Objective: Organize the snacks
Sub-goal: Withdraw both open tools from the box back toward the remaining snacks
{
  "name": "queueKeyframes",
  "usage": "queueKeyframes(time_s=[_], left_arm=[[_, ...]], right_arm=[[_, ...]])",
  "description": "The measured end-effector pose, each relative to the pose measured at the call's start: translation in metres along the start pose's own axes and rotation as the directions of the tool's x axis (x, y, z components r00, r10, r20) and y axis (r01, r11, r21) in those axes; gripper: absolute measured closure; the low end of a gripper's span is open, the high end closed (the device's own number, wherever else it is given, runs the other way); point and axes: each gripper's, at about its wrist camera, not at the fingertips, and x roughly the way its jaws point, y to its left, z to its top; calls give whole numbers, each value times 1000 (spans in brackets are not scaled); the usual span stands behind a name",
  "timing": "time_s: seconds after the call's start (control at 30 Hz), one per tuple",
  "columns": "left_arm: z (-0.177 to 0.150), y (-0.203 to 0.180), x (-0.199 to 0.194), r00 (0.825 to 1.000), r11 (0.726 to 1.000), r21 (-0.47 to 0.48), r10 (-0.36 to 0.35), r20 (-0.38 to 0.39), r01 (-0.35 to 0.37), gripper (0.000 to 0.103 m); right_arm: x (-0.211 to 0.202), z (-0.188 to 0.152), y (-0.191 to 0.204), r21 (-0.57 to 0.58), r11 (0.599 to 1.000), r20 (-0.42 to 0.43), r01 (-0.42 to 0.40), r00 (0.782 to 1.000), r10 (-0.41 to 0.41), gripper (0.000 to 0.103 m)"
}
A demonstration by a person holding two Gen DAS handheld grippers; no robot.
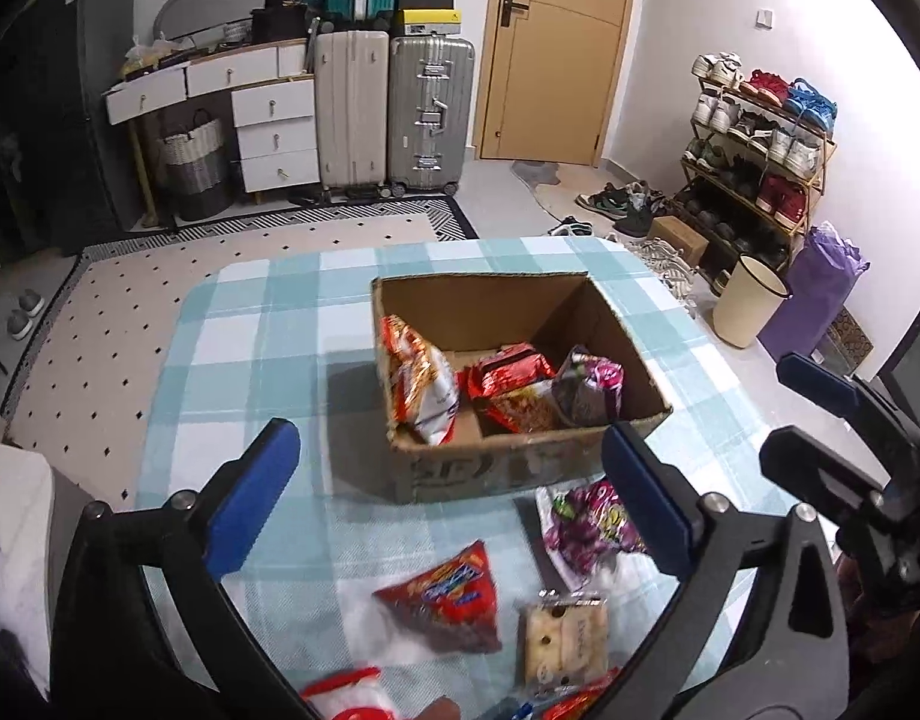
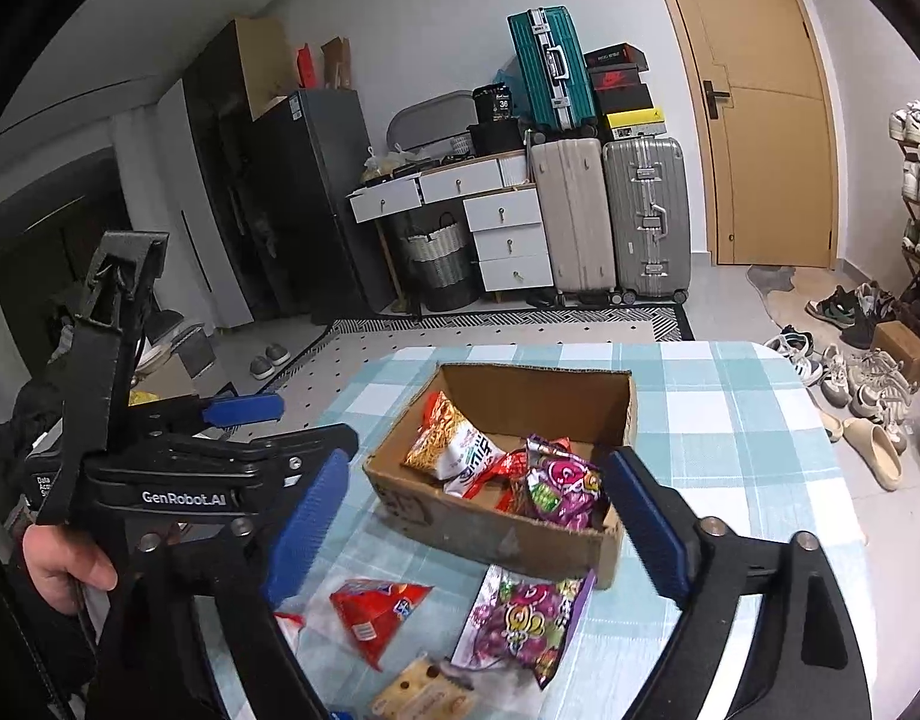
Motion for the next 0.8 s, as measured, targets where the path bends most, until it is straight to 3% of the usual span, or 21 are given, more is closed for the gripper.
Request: queueKeyframes(time_s=[0.33, 0.8], left_arm=[[-44, 23, -31, 998, 998, -22, 63, -14, -63, 1], [-116, 65, -48, 991, 989, -93, 111, -68, -117, 1]], right_arm=[[-21, -29, 30, -17, 999, 6, -30, 1000, 30, 4], [-27, -76, 62, -7, 998, -54, -54, 997, 54, 2]])
